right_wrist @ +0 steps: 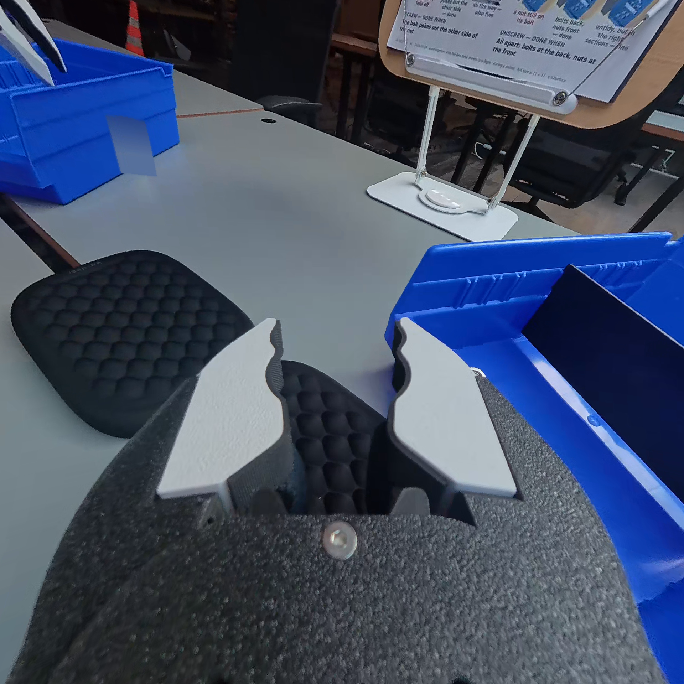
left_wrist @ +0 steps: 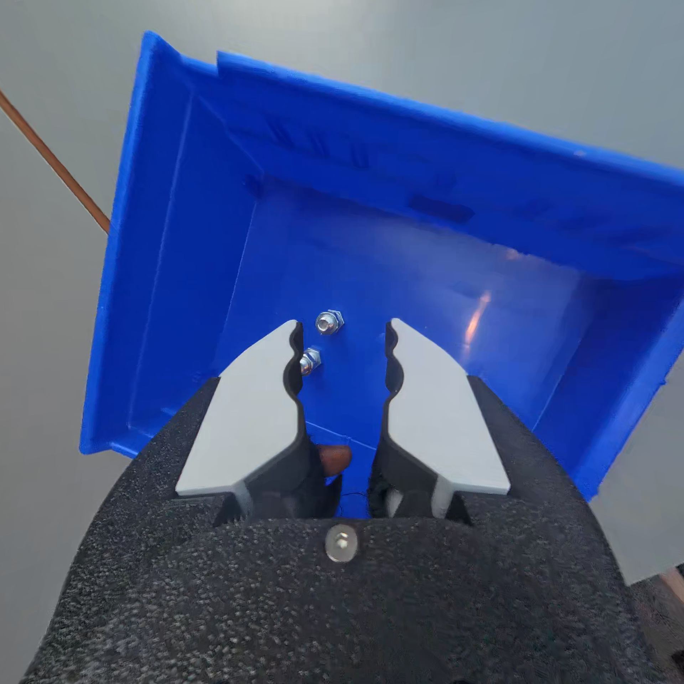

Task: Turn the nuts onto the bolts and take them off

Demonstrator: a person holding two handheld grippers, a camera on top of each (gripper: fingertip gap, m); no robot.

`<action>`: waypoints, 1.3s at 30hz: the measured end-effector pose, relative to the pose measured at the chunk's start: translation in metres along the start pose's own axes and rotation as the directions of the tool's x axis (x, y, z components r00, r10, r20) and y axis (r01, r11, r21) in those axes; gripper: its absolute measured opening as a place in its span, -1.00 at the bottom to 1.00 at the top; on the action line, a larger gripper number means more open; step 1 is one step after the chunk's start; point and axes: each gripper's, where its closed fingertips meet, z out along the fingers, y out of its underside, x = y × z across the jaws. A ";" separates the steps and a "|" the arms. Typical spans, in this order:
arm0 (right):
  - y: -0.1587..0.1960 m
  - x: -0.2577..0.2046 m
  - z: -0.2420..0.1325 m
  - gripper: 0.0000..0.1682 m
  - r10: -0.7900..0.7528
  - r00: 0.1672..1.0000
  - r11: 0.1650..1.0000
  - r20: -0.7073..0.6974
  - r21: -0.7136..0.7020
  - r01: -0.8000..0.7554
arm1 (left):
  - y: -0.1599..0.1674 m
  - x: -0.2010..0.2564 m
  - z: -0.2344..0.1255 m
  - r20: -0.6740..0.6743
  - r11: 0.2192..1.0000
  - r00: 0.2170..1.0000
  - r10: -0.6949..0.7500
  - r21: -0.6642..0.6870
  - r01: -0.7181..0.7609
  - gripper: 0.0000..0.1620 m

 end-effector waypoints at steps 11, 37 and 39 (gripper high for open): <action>0.003 0.005 -0.005 -0.34 -0.002 1.000 1.000 -0.018 -0.018 0.001 | 0.024 -0.016 0.046 -0.097 0.968 0.978 0.184 -0.153 -0.197 -0.46; -0.076 -0.086 0.026 -0.44 -0.082 0.929 0.994 0.360 0.102 0.048 | -0.109 0.138 -0.065 -0.246 0.755 0.714 0.655 0.241 -0.610 -0.77; -0.091 -0.104 0.031 -0.45 -0.111 0.905 0.989 0.411 0.131 0.062 | -0.127 0.172 -0.074 -0.234 0.664 0.622 0.747 0.298 -0.686 -0.77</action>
